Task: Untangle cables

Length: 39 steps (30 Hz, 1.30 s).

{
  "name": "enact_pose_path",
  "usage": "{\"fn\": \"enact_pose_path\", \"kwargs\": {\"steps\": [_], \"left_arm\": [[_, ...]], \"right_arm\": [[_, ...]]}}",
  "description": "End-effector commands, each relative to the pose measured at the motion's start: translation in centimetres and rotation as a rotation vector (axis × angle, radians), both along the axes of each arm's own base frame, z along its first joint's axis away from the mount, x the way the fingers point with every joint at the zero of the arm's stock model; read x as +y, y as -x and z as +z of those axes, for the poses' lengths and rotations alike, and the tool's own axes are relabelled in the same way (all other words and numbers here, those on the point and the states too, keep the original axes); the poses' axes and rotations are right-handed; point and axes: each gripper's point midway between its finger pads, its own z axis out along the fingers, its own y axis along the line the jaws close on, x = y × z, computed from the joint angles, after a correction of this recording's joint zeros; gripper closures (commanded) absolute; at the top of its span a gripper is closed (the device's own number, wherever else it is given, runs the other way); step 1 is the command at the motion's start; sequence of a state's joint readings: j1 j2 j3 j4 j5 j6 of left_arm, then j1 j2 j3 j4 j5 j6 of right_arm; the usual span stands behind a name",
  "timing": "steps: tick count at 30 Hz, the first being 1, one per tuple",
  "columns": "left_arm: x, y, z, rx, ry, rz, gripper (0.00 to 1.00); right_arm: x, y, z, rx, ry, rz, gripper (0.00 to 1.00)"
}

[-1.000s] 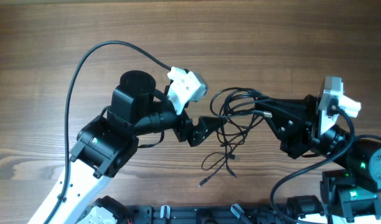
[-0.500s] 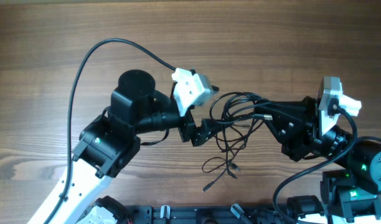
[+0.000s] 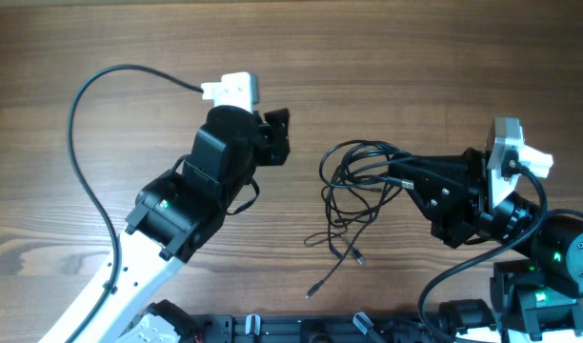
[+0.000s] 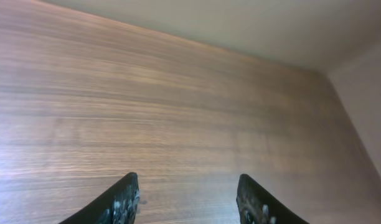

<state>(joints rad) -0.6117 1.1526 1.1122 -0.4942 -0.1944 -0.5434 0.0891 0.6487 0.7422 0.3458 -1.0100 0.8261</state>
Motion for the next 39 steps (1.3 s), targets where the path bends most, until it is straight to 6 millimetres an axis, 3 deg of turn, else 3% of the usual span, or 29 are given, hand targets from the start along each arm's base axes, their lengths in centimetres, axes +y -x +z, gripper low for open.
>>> {"fn": "enact_pose_path", "kwargs": {"steps": [1, 3, 5, 7, 10, 18, 21, 26, 31, 35, 39], "left_arm": [[1.2, 0.1, 1.6, -0.034, 0.050, 0.075, 0.46], [-0.8, 1.2, 2.2, -0.071, -0.001, -0.116, 0.38], [-3.6, 3.2, 2.9, -0.137, -0.053, -0.381, 0.13], [-6.2, 6.3, 3.7, -0.221, -0.080, -0.671, 0.00], [-7.9, 9.8, 4.5, -0.328, -0.090, -0.934, 0.00], [-8.5, 11.3, 4.8, -0.384, -0.095, -1.046, 0.00], [-8.8, 10.8, 5.3, -0.420, -0.092, -1.040, 0.00], [-9.4, 7.5, 5.7, -0.405, -0.060, -0.902, 0.00], [-7.0, 2.1, 3.6, -0.259, -0.074, -0.549, 0.00], [-1.4, -1.3, 1.8, -0.120, -0.047, -0.085, 0.02], [3.0, -1.4, -0.2, -0.024, -0.049, 0.198, 0.00]], "right_arm": [[-0.1, 0.4, 0.6, -0.025, -0.003, -0.003, 0.96], [-0.2, 0.3, 0.7, -0.027, -0.006, -0.011, 0.96], [-0.3, 0.1, 0.8, -0.022, -0.015, -0.026, 0.96], [-0.3, 0.1, 0.9, -0.024, -0.019, -0.024, 0.96], [-0.3, 0.3, 1.1, -0.034, -0.021, -0.022, 0.96], [-0.3, 0.3, 1.2, -0.035, -0.026, -0.020, 0.96], [-0.2, 0.5, 1.2, -0.016, -0.028, -0.002, 0.96], [0.4, 2.1, 1.2, -0.007, -0.013, 0.090, 0.96], [0.4, 2.3, 1.3, -0.015, -0.013, 0.099, 0.96], [0.4, 2.4, 1.4, -0.025, -0.013, 0.097, 0.95], [0.4, 2.3, 1.5, -0.029, -0.017, 0.090, 0.96]]}}
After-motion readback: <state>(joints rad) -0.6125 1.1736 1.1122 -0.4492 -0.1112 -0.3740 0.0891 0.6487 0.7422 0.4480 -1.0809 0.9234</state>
